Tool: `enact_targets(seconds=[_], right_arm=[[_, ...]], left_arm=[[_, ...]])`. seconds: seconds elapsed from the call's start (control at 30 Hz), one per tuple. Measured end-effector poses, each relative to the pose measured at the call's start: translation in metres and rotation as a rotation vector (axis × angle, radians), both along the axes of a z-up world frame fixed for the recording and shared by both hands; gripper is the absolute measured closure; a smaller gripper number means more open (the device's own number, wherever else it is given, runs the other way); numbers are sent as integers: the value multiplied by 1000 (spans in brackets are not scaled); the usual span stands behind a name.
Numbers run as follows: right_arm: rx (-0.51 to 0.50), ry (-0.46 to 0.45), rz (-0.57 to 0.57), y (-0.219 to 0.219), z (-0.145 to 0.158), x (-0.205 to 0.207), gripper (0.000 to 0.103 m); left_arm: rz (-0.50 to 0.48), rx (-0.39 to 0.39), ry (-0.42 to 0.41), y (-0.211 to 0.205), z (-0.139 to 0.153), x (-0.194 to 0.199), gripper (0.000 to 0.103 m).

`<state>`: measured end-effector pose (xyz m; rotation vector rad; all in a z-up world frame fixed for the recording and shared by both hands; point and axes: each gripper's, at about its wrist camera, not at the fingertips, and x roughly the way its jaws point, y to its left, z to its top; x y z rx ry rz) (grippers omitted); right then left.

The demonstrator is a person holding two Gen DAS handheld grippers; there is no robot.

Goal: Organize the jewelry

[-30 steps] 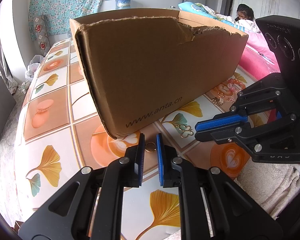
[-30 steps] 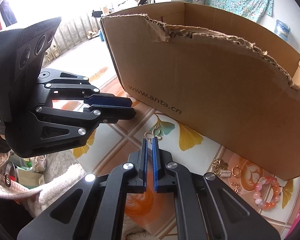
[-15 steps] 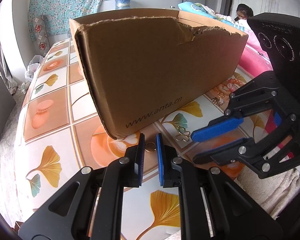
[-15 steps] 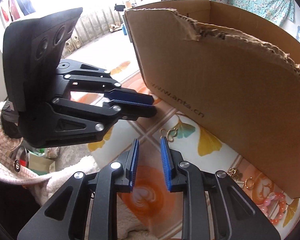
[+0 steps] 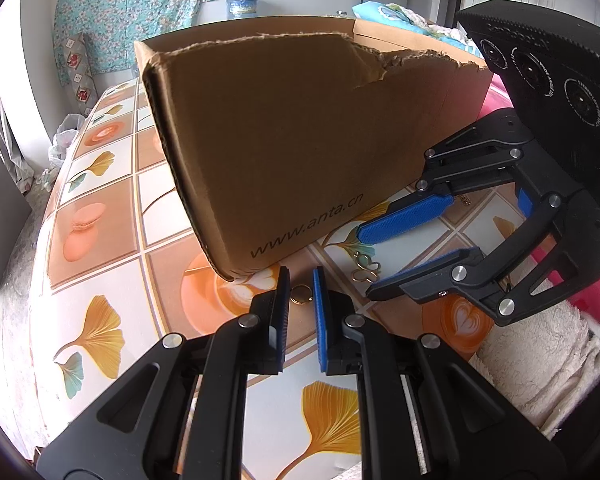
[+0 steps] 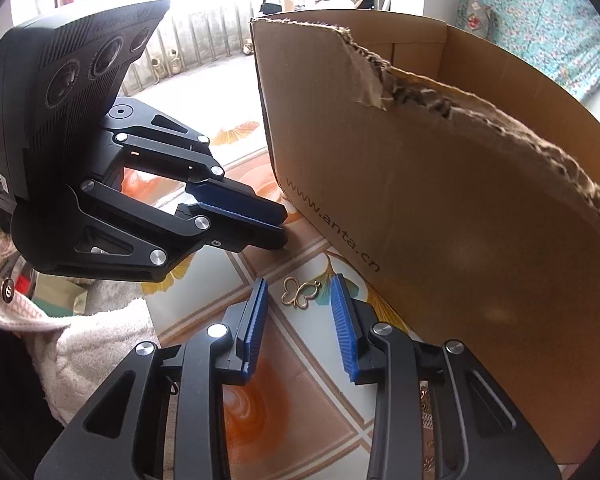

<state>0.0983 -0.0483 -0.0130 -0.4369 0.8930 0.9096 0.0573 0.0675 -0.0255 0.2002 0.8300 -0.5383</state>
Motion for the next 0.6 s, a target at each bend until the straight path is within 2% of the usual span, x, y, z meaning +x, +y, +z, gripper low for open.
enact_targets(seconds=[0.1,0.23,0.4,0.47,0.6], right_arm=[[-4,12,19,1,1,3,71],[8,35,14,3,5,9,88],[23,39,-8,4,-1,6,89],[34,47,-16,1,1,8,96],[35,56,-30,-4,-1,8,96]], left_arm=[[-2,3,0,-1,1,0,92],[0,-1,1,-1,1,1,92],[-1,1,0,-2,1,0,92],[-2,3,0,-2,2,0,92],[0,5,0,-3,2,0,92]])
